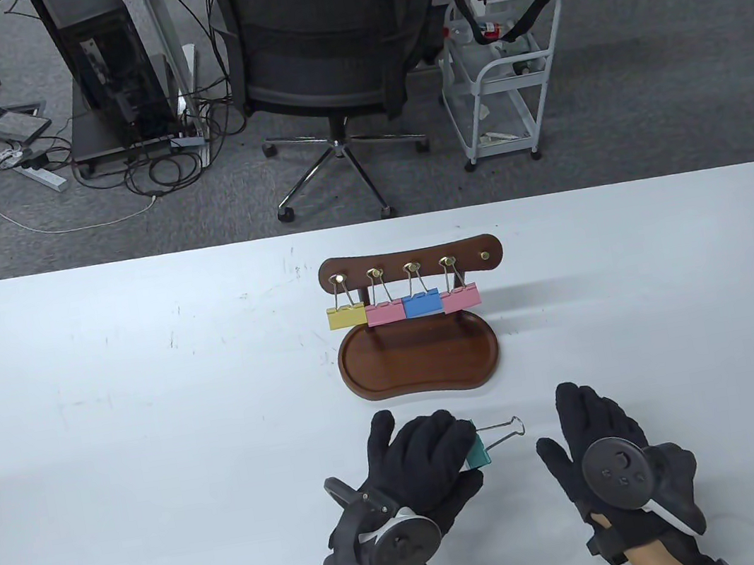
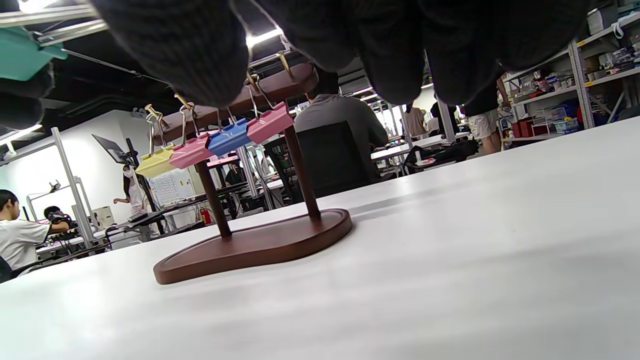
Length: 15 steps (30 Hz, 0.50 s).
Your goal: Hook binder clip onto key rack
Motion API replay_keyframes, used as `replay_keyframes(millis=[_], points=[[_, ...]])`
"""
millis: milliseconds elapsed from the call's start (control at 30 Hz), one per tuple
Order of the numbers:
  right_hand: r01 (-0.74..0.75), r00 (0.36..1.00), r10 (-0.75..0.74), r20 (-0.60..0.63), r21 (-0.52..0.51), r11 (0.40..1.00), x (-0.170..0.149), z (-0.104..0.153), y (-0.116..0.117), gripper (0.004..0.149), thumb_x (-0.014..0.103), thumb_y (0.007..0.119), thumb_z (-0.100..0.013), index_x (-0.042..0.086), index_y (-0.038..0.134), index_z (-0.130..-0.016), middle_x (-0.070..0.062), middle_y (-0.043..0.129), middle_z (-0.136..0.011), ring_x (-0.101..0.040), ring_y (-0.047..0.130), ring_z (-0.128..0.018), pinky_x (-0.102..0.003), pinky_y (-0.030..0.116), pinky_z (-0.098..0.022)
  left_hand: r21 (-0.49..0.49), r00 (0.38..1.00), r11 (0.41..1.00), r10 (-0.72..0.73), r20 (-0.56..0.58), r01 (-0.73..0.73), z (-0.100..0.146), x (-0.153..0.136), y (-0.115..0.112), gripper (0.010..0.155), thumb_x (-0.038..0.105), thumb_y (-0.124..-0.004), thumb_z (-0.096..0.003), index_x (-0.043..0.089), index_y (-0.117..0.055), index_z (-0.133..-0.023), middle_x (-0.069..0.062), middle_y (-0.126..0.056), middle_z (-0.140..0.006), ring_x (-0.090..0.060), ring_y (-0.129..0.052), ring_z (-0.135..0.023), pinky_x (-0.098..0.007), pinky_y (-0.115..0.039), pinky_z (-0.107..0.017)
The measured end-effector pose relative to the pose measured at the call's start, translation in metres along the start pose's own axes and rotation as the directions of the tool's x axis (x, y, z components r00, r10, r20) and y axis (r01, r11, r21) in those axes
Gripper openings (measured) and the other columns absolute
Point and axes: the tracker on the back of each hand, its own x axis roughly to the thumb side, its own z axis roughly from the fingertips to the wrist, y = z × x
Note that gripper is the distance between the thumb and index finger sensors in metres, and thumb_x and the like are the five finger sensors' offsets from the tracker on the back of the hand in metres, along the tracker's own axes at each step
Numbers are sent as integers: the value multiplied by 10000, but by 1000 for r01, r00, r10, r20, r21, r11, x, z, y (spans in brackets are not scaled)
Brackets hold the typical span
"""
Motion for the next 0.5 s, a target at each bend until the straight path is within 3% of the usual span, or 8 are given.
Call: replay_keyframes(millis=[500], points=[[36, 999, -36, 29, -8, 999, 6, 3, -2, 797, 463, 762, -552, -23, 518, -1135, -376, 657, -1087, -639, 682, -911, -720, 583, -619, 1, 1000, 1000, 5, -3, -5, -1, 1, 0, 732, 455, -953, -445, 92, -785, -1058, -265, -855, -1014, -469, -938, -872, -811, -517, -689]])
